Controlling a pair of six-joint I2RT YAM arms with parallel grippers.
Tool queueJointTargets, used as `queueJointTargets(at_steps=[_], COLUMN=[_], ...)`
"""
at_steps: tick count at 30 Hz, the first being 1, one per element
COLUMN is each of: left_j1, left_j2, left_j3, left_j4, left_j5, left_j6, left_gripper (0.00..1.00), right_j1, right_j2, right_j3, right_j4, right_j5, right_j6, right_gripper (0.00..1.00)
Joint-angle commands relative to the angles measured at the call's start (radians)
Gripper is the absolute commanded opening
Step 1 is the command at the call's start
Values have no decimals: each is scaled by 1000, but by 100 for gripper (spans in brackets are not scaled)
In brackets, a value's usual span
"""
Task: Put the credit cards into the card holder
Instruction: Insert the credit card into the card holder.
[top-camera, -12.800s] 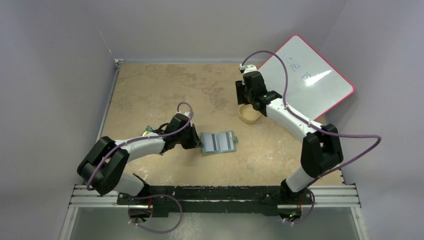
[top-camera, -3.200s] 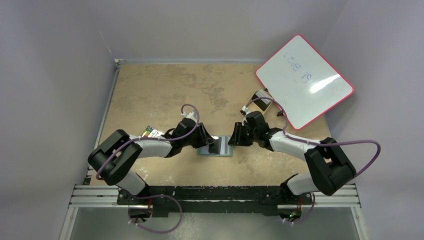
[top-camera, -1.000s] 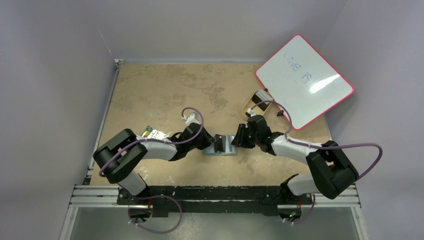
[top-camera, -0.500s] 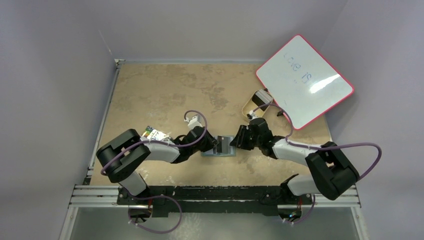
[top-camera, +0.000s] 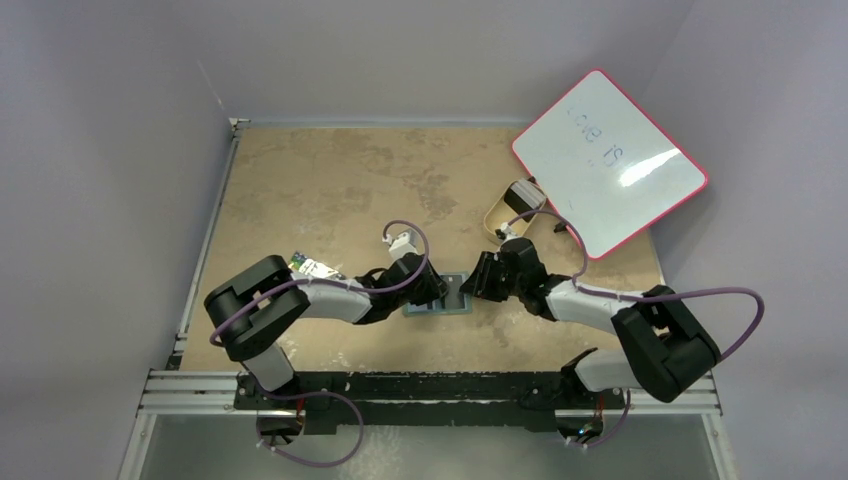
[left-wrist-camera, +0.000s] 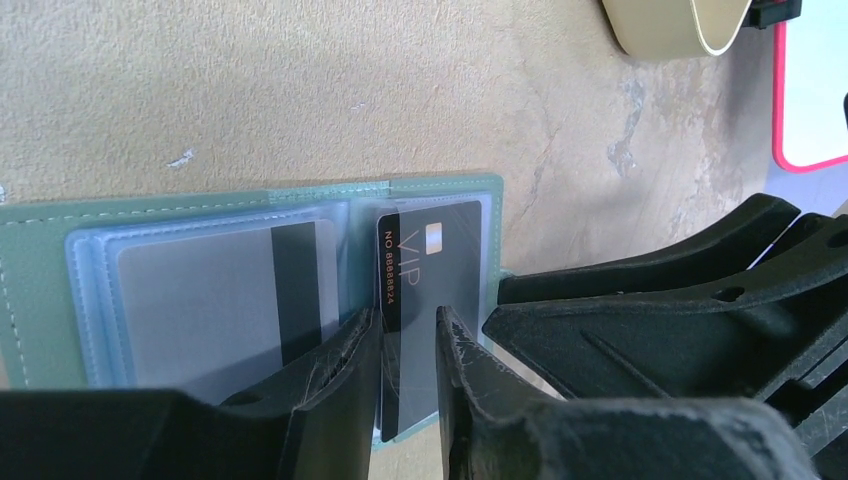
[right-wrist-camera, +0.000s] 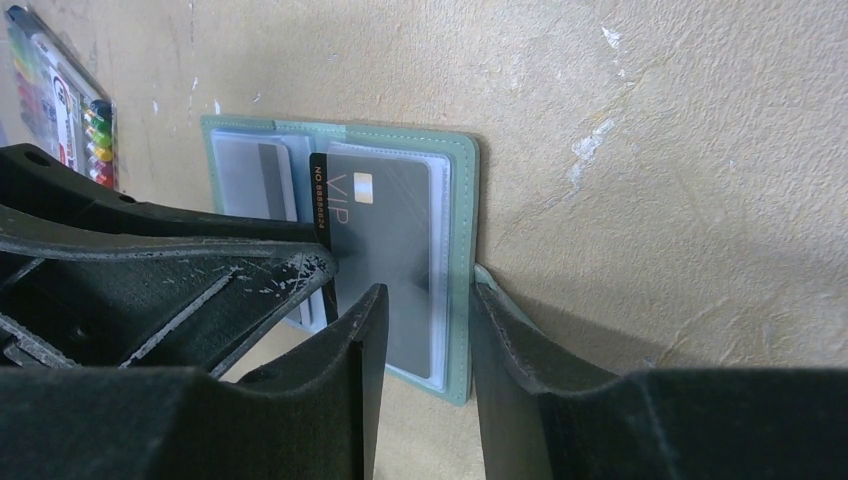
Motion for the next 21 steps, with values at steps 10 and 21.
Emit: queueJointTargets(at_steps=[10,21], left_j1=[-16,25], left_j2=[-105,-224], left_j3=[106,144], left_j4=[-191,-447], left_j5=[-74,-127], left_j6=[75,147], left_gripper=[37,44], right_j1=[7,14], right_j2=[-114,-163], right_j3=[42,118], right_j4=[-146,-222], right_j5=[54,55], right_j6=[-25,-19], right_gripper=[39,39])
